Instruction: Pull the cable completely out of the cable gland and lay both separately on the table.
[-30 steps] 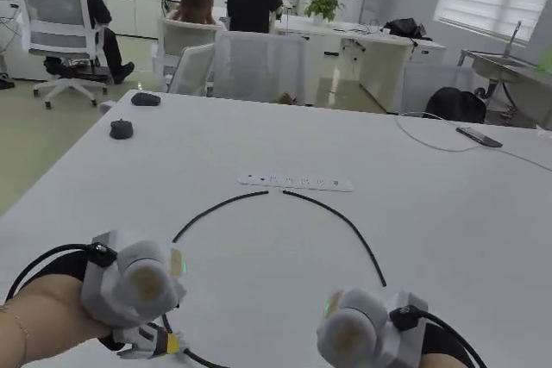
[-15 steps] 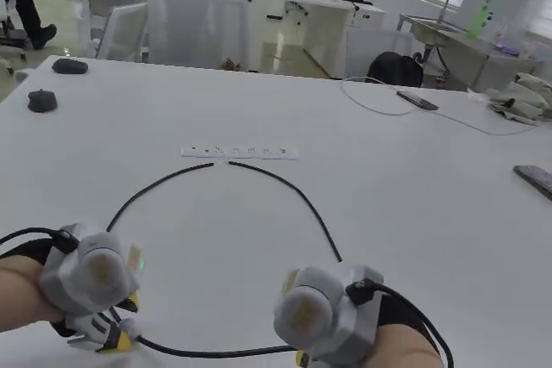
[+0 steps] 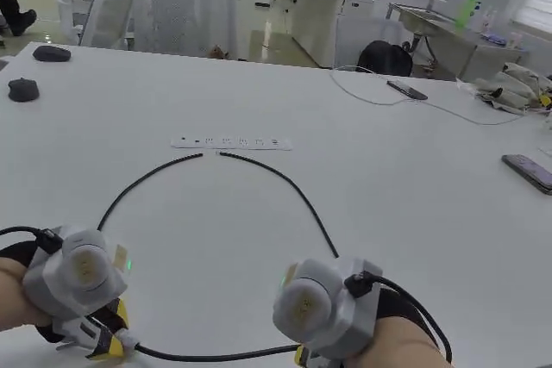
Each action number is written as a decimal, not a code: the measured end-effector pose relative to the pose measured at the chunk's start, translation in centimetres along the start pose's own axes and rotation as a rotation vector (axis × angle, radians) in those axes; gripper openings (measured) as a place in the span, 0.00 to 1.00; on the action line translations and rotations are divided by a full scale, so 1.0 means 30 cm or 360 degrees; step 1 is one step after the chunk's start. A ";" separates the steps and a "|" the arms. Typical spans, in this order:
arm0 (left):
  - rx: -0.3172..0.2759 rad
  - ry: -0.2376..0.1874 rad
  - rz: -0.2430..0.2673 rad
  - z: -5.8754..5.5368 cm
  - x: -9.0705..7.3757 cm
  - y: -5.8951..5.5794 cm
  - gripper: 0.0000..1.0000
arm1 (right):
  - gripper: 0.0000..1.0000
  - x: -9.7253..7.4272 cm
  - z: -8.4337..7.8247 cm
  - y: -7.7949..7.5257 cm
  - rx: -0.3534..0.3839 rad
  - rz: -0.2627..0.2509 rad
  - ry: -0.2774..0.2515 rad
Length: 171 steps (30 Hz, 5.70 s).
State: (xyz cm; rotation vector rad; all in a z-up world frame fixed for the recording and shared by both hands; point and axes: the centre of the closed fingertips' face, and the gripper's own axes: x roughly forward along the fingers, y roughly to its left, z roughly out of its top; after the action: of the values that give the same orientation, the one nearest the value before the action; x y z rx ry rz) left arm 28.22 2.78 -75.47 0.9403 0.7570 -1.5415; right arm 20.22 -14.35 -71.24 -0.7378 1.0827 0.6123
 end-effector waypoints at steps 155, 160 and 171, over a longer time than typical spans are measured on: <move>0.0041 -0.0071 0.0793 0.269 -0.212 -0.135 0.17 | 0.04 -0.065 0.242 0.108 -0.0161 0.0153 -0.0500; 0.0032 -0.0063 0.0803 0.265 -0.215 -0.132 0.17 | 0.05 -0.030 0.141 0.044 -0.0150 0.0026 -0.0255; 0.0123 -0.0106 0.0764 0.302 -0.205 -0.158 0.17 | 0.18 -0.127 0.350 0.180 -0.0311 0.0223 -0.0755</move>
State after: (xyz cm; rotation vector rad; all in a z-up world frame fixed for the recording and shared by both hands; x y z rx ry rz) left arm 22.44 -1.34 -65.88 1.0342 0.3866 -1.1769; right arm 20.62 -3.13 -65.98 -0.6424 0.6432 0.9680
